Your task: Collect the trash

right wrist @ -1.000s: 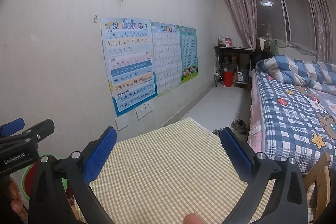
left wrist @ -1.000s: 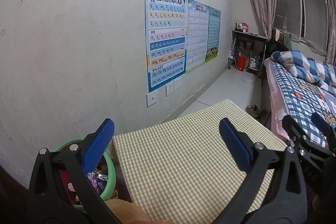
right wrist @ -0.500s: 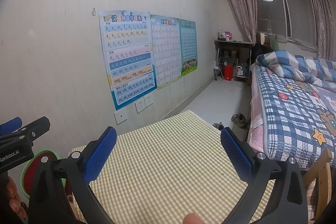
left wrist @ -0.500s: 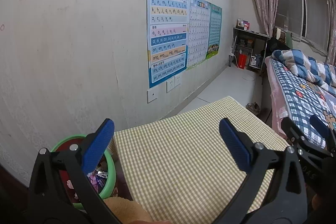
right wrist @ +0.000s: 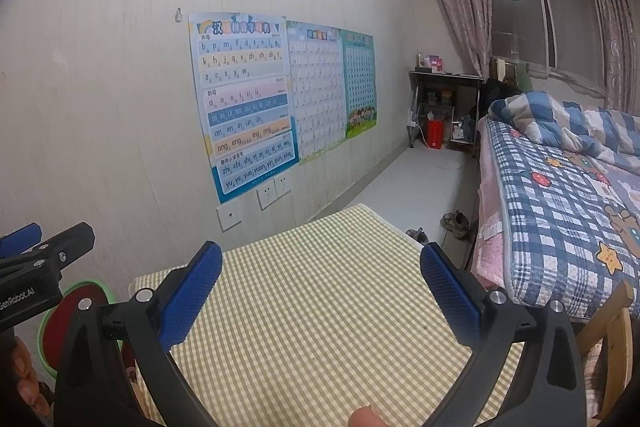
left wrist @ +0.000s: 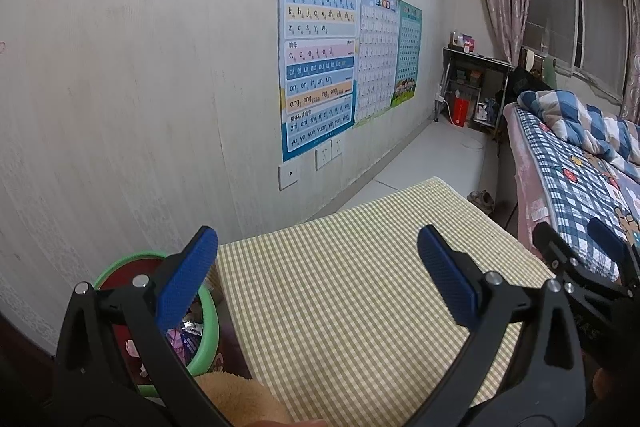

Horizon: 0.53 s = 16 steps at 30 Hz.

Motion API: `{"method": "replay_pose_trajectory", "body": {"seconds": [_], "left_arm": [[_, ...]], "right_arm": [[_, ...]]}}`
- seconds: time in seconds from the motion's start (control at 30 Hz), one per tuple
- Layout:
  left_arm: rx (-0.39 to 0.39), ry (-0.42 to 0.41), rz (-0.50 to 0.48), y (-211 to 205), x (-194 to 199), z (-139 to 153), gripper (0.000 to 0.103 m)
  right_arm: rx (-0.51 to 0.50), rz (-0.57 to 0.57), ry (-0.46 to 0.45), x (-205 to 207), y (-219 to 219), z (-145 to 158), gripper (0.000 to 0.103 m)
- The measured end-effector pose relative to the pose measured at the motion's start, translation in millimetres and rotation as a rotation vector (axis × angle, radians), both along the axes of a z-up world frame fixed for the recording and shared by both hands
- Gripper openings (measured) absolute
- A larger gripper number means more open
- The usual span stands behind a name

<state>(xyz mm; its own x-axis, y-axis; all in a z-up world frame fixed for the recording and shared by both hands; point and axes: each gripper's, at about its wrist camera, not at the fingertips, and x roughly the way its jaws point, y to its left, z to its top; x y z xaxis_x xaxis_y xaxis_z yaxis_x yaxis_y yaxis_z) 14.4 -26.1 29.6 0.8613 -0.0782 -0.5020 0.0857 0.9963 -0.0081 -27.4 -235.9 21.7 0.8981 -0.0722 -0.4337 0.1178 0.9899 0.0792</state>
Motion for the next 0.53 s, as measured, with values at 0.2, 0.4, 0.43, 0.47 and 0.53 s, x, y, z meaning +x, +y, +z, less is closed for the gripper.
{"method": "replay_pose_trajectory", "body": {"seconds": [0.2, 0.4, 0.43, 0.47, 0.53], "left_arm": [[-0.009, 0.055, 0.005, 2, 5, -11, 0.098], [0.0, 0.101, 0.029, 21, 14, -31, 0.098], [0.0, 0.114, 0.032, 26, 15, -34, 0.098], [-0.001, 0.125, 0.034, 33, 16, -37, 0.098], [-0.006, 0.143, 0.039, 50, 16, -41, 0.098]], "right_arm": [[-0.002, -0.028, 0.086, 15, -8, -26, 0.096], [-0.034, -0.304, 0.271, 58, -85, -99, 0.096], [-0.033, -0.337, 0.296, 65, -101, -111, 0.096], [-0.02, -0.376, 0.344, 75, -123, -131, 0.096], [0.054, -0.425, 0.42, 85, -153, -159, 0.096]]}}
